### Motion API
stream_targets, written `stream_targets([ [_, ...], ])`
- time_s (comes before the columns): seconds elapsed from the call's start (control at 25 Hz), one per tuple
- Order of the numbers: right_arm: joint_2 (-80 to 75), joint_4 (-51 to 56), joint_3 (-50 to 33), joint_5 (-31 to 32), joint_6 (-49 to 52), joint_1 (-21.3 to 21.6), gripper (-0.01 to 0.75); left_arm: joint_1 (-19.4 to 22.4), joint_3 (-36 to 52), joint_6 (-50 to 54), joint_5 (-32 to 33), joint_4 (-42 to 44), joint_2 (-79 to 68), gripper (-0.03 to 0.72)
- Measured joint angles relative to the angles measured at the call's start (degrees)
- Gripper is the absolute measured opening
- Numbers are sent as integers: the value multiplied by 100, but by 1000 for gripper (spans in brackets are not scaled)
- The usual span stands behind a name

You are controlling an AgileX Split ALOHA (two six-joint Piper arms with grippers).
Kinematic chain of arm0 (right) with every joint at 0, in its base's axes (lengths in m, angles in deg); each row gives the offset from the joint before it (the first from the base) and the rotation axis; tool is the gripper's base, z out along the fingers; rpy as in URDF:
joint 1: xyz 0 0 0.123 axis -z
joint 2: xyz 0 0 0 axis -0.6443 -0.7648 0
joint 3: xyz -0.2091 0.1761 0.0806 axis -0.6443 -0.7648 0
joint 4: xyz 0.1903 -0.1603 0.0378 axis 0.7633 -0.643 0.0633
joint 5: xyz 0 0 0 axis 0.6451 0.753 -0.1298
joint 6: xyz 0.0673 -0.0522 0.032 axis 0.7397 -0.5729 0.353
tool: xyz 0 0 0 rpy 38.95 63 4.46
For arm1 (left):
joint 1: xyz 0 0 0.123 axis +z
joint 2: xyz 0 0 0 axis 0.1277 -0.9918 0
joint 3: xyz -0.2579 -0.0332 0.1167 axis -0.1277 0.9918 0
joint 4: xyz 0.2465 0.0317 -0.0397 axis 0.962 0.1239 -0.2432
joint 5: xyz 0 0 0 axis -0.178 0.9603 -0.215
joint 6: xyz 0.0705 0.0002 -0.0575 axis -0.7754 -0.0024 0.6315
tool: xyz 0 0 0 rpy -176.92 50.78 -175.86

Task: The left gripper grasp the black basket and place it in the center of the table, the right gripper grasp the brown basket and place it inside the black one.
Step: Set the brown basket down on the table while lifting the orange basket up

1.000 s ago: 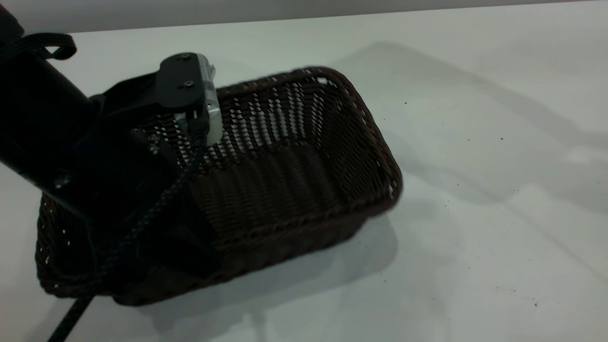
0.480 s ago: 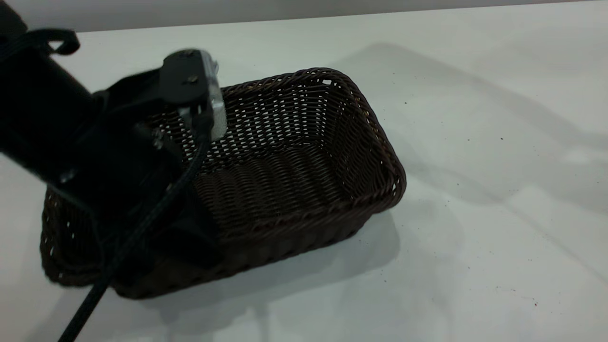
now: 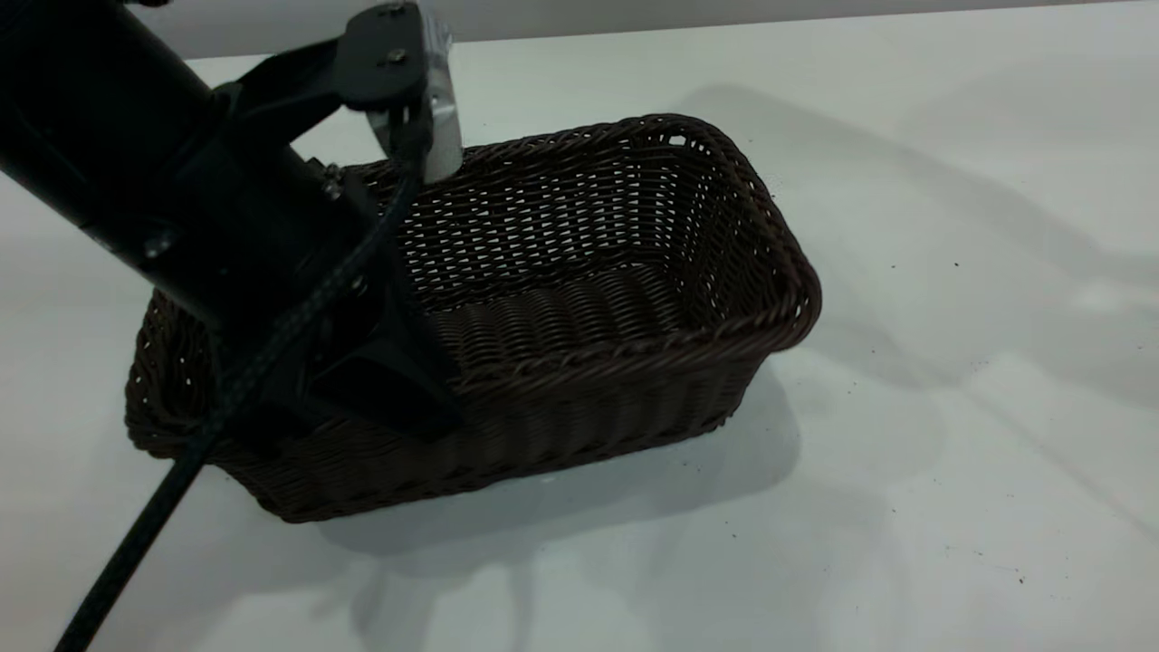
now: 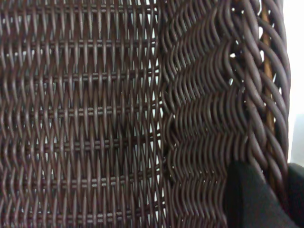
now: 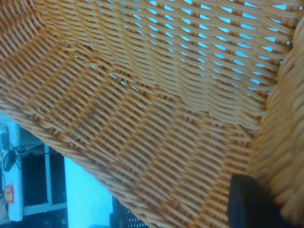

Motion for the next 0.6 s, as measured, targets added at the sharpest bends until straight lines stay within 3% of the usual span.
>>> stream_targets([
  [0.2, 0, 94, 0, -12, -151, 0, 111, -25, 0, -8, 27, 35, 0, 135],
  [0.44, 0, 240, 0, -6, -278, 0, 111, -476, 0, -1, 35, 307, 0, 135],
  [0.6, 0, 296, 0, -1, -281, 0, 111, -526, 0, -7, 16, 438, 0, 135],
])
